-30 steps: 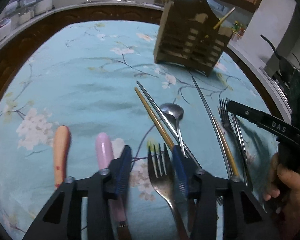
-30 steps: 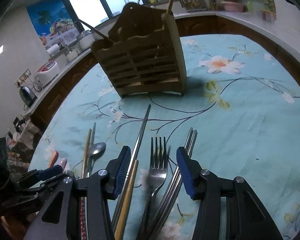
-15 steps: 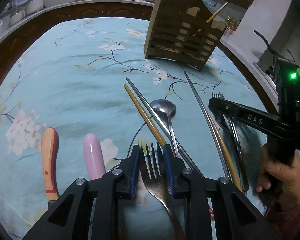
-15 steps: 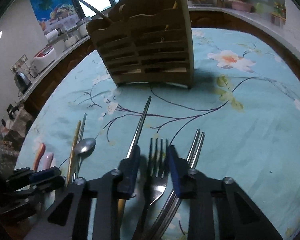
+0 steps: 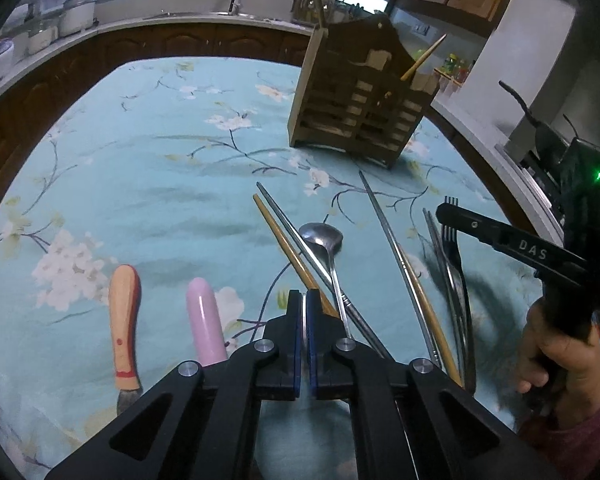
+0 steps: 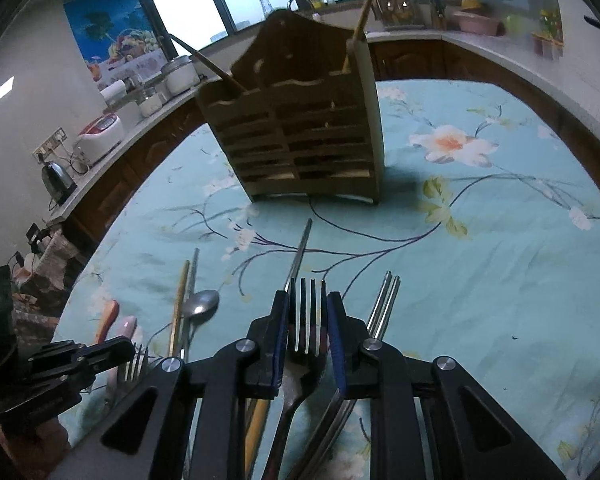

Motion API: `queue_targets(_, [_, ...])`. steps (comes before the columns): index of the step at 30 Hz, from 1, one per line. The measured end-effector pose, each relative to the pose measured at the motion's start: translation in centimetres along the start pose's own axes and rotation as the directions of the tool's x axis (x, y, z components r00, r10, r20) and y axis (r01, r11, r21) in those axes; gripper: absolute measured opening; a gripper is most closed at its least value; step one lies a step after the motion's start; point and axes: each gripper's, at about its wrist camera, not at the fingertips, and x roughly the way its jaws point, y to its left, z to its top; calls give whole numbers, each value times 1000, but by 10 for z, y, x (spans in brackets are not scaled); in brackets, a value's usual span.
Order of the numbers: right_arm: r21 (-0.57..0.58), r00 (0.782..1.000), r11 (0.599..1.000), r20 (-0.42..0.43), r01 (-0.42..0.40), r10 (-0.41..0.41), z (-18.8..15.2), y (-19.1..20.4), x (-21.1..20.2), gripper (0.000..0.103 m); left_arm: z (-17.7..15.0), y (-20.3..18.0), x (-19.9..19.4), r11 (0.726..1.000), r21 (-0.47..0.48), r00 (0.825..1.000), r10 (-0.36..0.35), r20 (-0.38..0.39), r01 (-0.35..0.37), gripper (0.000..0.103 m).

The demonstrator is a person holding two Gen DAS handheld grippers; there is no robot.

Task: Organize utensils

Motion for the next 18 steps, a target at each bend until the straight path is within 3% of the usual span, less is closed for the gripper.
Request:
queue_targets(12, [0, 996, 1000, 93, -13, 13, 10, 8, -37, 17, -2, -3, -60, 1000, -2, 991, 20, 131, -20, 0])
queue_targets(18, [4, 991, 1000, 130, -21, 20, 13, 7, -56, 14, -2, -2, -84, 1000, -9, 988, 16, 156, -15, 0])
